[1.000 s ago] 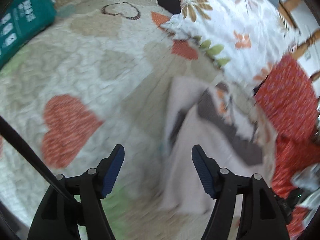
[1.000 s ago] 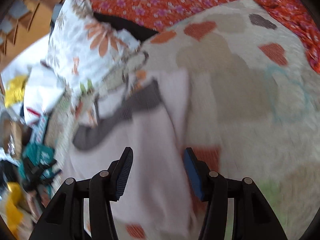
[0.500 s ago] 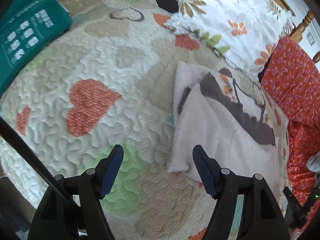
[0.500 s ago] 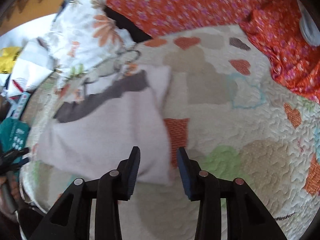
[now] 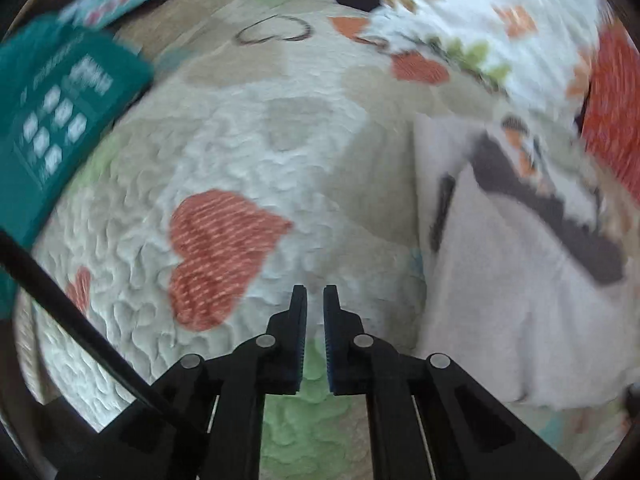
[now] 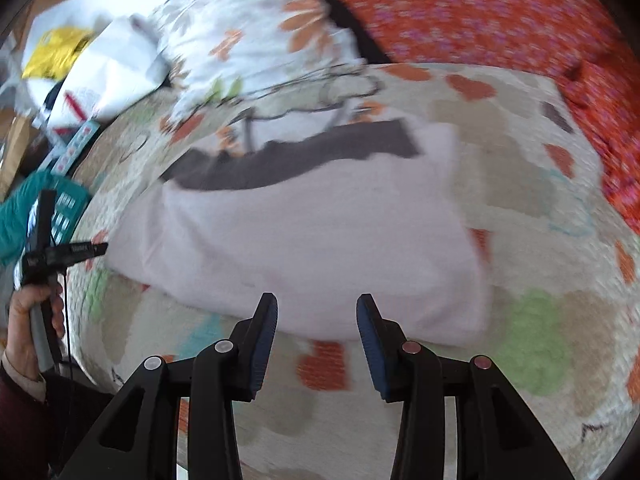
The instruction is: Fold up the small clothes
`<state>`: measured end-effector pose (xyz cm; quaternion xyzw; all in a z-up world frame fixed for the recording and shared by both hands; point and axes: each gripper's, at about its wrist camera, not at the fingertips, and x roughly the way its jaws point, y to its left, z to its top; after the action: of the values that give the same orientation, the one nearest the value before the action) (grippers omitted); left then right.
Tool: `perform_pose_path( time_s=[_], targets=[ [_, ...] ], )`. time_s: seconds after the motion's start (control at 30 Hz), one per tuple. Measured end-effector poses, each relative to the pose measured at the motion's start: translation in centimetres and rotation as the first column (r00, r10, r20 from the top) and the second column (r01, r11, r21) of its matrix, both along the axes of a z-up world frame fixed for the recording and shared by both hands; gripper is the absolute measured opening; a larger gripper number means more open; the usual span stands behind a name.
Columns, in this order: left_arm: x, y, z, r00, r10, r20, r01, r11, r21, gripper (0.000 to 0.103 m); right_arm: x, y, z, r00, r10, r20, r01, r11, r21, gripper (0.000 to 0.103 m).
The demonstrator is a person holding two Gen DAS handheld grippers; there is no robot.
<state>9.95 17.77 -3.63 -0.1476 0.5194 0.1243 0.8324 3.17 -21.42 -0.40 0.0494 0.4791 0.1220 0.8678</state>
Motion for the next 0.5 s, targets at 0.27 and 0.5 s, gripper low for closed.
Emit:
perform_pose_path(
  time_s=[0.27,0.5],
  targets=[
    [-3.8,6.0,3.0,0.975,0.174,0.136,-0.149,0.974,-0.172,0.044,3.6,15.1,-1.0,0.965,0.261,0.008,-0.261,0.965,0.014,0.046],
    [-5.9,8.9,4.7,0.933,0.292,0.208,-0.246,0.944,-0.221,0.047,6.7,27.0,-2.2,0.924,0.382,0.000,-0.381,0.924,-0.038,0.057]
  ],
)
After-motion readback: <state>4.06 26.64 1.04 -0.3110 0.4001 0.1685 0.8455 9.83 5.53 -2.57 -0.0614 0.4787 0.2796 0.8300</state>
